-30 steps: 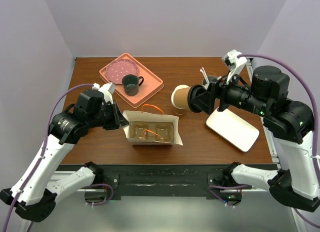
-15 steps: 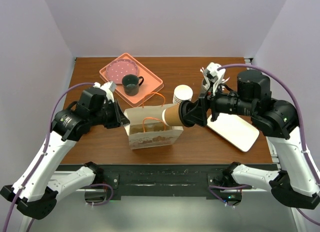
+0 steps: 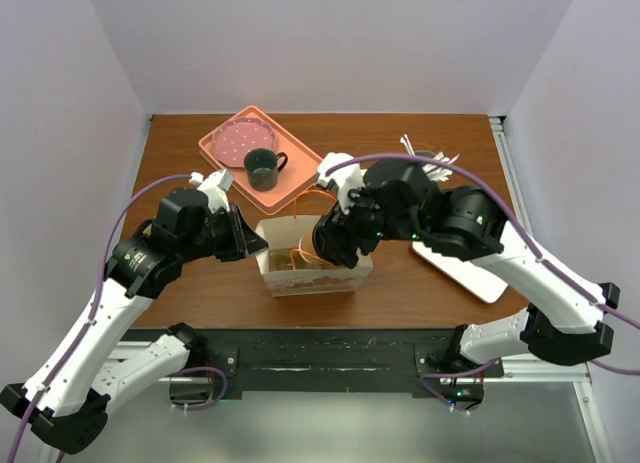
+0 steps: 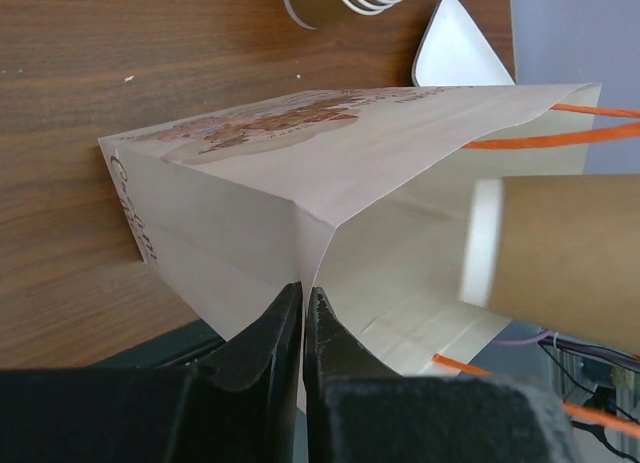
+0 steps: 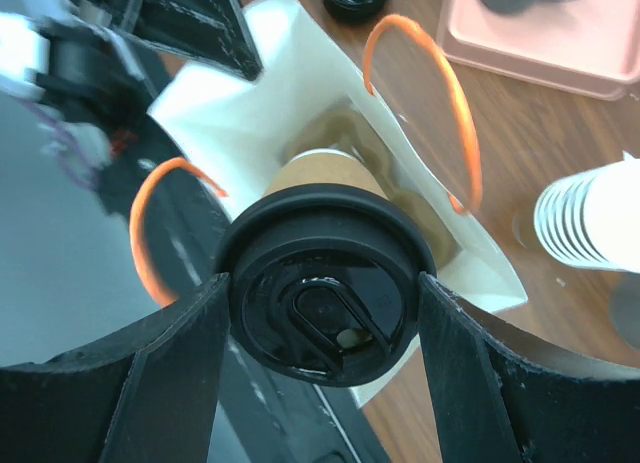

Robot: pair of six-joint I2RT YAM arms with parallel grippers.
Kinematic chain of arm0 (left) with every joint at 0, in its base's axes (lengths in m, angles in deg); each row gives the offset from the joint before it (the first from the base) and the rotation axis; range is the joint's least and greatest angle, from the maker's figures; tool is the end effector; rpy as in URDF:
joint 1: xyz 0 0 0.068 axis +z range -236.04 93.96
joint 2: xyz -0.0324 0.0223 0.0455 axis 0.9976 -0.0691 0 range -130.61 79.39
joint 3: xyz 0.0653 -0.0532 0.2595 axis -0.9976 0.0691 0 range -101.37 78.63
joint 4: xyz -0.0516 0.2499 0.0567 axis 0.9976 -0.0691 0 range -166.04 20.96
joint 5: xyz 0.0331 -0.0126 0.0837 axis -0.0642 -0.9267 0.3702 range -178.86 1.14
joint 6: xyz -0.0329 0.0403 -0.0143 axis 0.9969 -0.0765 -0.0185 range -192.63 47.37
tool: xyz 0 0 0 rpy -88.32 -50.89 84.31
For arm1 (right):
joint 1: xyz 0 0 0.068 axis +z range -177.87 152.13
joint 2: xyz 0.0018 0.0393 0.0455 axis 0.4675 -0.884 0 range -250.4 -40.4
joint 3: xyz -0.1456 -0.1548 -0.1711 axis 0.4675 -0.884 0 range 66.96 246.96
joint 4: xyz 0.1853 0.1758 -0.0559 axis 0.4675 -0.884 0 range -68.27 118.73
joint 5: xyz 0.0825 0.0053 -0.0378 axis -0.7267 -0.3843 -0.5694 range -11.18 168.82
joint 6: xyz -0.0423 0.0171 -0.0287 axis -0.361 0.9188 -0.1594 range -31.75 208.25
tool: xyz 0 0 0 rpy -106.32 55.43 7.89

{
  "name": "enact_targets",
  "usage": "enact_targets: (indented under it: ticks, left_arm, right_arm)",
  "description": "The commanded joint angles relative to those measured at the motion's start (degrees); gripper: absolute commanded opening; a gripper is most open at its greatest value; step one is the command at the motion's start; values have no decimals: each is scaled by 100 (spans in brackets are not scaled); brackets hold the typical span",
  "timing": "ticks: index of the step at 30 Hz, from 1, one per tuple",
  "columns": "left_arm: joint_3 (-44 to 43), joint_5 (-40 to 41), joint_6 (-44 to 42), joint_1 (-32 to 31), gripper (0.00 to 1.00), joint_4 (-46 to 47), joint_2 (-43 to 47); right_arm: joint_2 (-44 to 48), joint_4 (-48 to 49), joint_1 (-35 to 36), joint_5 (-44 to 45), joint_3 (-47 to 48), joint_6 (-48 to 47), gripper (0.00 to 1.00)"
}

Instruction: Pack the takeout coffee

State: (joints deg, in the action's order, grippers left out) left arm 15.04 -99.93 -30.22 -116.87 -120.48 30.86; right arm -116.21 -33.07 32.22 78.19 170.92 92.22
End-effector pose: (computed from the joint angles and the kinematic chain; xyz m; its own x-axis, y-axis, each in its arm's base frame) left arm 0.1285 -0.0849 0.3683 -0.8049 -0.2905 -0.5175 0.1257 0.7687 -0.6271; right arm 0.1164 0.2032 0.4772 -0.3360 -0.4453 -0.8300 -0.8501 0.5228 0.0636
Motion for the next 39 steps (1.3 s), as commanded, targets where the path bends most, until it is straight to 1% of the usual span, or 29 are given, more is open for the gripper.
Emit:
enact_targets:
  ticks: [1,2,5,6,7,10,13,17,19,20,21,23,24,28,31,33,37,39]
  left_arm:
    - [180,-343,4,-11,15,1021,221]
    - [215,-361,4,-20,16,1065,282]
    - [207,-273,-250,-11,25,944,266]
    - [76,-264,-390,-20,33,865,222]
    - [-3,-177,-548,-20,36,594,169]
    - [-267,-237,-883,-11,41,154,-190]
    - [-408,-238,-998,-20,43,-154,-297]
    - [-540,183,-1200,-20,49,-270,-253]
    - [-645,569,-1323,-20,53,-401,-366]
    - [-776,693,-1376,-20,55,-428,-402]
    - [-847,938,-1420,-20,59,-446,-446]
    - [-1153,1098,-1525,-20,61,-560,-552]
    - [-1234,1316,-1586,-20,61,-577,-569]
    - [-1401,1336,-1973,-20,61,-727,-727]
    - [-1393,1134,-2053,-20,59,-867,-737]
    - [-1410,757,-2018,-20,59,-955,-684]
    - [-1349,326,-1773,-20,62,-929,-613]
    - [-1156,141,-1675,-20,63,-746,-605]
  right_arm:
    - [259,-69,573,1546,-85,-194,29]
    - [303,-60,643,1600,-182,-238,29]
    - [505,36,1029,1906,-543,-326,27]
    - [549,63,1091,1969,-613,-344,27]
    - [585,72,1144,2039,-753,-361,27]
    - [699,107,1338,2224,-1000,-362,26]
    - [690,168,1513,2295,-1045,-353,26]
    - [638,379,1978,2426,-1246,-81,25]
    - [524,327,2137,2549,-1291,7,25]
    - [445,248,2347,2645,-1299,77,25]
    - [305,213,2436,2768,-1308,104,25]
    - [155,134,2629,3076,-1282,244,24]
    - [59,133,2674,3173,-1256,297,22]
    - [-74,212,2806,3410,-1273,517,22]
    - [-100,318,2823,3560,-1326,701,22]
    - [-109,388,2850,3639,-1352,781,22]
    - [-153,432,2850,3701,-1344,728,23]
    - [-171,379,2841,3692,-1335,702,23]
